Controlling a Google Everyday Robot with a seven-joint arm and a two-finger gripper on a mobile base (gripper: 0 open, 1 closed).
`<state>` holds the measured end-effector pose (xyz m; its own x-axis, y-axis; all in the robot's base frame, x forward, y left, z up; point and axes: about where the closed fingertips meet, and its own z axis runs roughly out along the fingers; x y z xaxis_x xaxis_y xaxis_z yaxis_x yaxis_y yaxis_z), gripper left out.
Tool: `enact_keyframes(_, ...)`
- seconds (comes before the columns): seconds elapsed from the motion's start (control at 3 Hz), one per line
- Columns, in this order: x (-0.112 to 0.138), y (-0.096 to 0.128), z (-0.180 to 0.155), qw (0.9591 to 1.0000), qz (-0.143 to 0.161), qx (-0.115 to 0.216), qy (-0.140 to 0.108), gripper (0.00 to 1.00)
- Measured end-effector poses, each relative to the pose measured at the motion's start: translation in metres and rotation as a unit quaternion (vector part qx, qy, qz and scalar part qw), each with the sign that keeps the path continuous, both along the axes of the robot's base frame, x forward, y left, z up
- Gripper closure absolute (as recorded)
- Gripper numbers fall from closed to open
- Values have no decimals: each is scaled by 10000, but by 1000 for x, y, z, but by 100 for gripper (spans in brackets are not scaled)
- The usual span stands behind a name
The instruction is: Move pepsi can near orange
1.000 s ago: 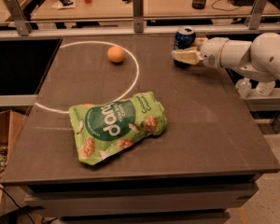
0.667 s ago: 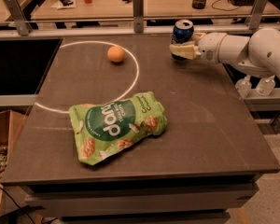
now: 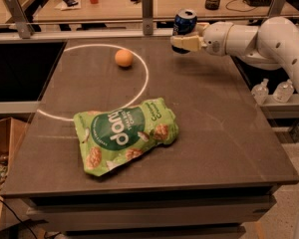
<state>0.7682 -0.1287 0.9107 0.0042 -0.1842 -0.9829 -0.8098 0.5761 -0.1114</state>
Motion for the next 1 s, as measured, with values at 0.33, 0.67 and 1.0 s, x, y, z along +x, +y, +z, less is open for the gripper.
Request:
enact_keyframes(0.33, 6, 23, -3, 9992, 376, -144, 5, 100)
enact_keyframes(0.67, 8, 50, -17, 9963, 768, -357, 142, 100)
enact_keyframes(1.0, 8, 50, -17, 9963, 769, -356, 142, 100)
